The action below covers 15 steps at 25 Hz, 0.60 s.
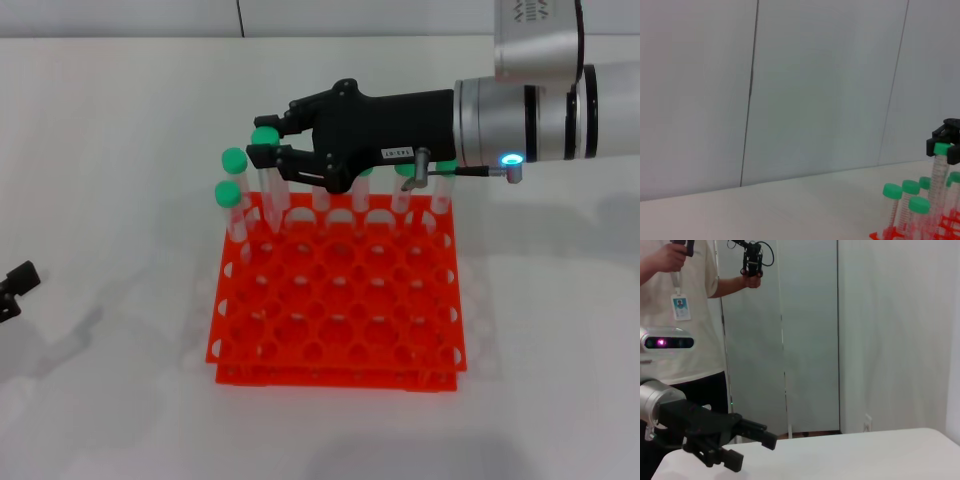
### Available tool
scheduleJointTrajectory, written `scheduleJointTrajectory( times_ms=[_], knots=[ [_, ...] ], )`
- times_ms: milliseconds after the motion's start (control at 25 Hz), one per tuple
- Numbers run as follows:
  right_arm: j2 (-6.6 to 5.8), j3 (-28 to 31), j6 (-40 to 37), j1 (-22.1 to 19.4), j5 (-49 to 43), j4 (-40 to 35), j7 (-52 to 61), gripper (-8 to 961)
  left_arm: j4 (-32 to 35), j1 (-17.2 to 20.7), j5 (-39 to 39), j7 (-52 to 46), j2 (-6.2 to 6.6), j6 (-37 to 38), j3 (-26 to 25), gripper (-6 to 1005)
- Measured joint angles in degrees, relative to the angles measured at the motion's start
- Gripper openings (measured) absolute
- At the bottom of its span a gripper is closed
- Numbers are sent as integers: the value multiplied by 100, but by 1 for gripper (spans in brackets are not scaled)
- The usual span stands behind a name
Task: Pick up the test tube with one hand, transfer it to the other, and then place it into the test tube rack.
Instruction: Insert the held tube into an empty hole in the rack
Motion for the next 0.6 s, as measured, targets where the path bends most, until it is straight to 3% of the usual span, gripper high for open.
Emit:
scheduleJointTrajectory(
  times_ms=[600],
  knots=[
    [7,-56,34,-38,-78,25,94,264,1,-42,0,-36,0,3,28,895]
  ],
)
